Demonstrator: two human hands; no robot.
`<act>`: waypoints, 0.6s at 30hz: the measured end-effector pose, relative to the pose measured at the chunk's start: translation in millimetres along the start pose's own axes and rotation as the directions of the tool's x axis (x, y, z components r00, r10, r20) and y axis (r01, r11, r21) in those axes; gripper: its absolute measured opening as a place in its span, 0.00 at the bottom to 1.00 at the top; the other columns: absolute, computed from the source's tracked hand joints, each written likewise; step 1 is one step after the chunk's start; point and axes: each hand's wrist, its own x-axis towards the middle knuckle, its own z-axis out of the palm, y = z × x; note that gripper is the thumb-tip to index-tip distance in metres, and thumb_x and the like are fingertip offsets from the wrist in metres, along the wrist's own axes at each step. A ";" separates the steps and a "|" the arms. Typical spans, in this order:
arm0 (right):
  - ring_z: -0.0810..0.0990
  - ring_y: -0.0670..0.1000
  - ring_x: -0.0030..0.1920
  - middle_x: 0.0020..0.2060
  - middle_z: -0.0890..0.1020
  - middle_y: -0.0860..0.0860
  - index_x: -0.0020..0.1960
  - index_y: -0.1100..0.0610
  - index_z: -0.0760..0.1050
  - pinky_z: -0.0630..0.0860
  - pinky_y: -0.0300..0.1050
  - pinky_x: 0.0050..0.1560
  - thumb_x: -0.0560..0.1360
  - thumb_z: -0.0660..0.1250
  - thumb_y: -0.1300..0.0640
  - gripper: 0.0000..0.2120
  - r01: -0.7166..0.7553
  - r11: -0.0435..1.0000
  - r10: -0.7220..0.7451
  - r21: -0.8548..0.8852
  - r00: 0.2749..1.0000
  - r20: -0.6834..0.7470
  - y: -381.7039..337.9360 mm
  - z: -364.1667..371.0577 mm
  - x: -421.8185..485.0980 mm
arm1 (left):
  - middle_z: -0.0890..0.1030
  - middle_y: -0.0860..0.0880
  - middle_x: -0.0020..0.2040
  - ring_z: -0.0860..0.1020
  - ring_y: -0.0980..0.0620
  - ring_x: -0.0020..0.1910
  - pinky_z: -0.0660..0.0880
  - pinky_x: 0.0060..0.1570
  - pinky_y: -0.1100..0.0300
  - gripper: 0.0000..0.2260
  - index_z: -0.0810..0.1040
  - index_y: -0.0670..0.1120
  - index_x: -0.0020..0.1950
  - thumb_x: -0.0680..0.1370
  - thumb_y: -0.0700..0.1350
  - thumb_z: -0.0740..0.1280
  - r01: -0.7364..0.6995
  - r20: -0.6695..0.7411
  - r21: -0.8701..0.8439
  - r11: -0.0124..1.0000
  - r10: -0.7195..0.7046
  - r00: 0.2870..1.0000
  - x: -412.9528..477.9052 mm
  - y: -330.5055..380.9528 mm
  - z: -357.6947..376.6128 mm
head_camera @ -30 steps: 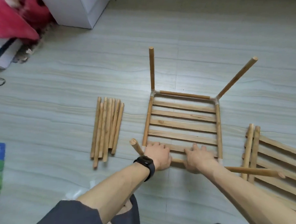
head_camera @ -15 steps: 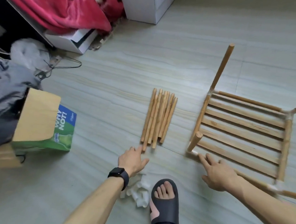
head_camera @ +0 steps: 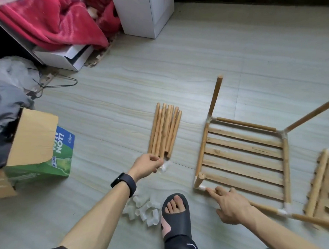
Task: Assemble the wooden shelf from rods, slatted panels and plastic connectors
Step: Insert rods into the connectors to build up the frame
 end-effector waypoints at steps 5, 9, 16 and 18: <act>0.77 0.55 0.67 0.70 0.77 0.52 0.78 0.48 0.66 0.72 0.46 0.68 0.78 0.61 0.55 0.29 -0.014 0.943 -0.011 0.333 0.997 0.072 3.7 -24.8 -21.5 | 0.87 0.53 0.44 0.84 0.56 0.41 0.76 0.45 0.59 0.10 0.83 0.48 0.54 0.78 0.53 0.72 -0.233 0.031 -0.292 0.928 0.253 0.967 -39.7 102.1 -12.3; 0.84 0.52 0.56 0.64 0.82 0.53 0.70 0.54 0.75 0.76 0.45 0.60 0.82 0.63 0.47 0.19 0.150 0.650 0.148 0.745 0.937 -0.318 30.5 -96.4 -51.1 | 0.87 0.55 0.45 0.85 0.57 0.41 0.76 0.45 0.59 0.11 0.82 0.49 0.58 0.78 0.51 0.73 -0.366 0.012 -0.308 0.878 0.388 0.921 -65.9 167.4 -7.5; 0.87 0.56 0.52 0.55 0.86 0.49 0.65 0.48 0.77 0.81 0.46 0.48 0.81 0.65 0.43 0.16 0.621 -0.159 0.224 0.768 0.780 -0.584 46.6 -194.6 -135.4 | 0.87 0.55 0.45 0.85 0.55 0.41 0.77 0.41 0.62 0.11 0.82 0.50 0.57 0.77 0.52 0.73 -0.484 -0.092 -0.374 0.791 0.488 0.868 -90.2 225.5 12.8; 0.87 0.55 0.51 0.54 0.86 0.50 0.63 0.52 0.80 0.80 0.45 0.47 0.80 0.67 0.45 0.16 0.637 -0.151 0.266 0.755 0.762 -0.590 46.9 -199.0 -141.6 | 0.87 0.55 0.45 0.86 0.54 0.42 0.77 0.42 0.61 0.12 0.82 0.50 0.57 0.77 0.54 0.74 -0.490 -0.100 -0.396 0.777 0.494 0.864 -92.3 233.2 16.5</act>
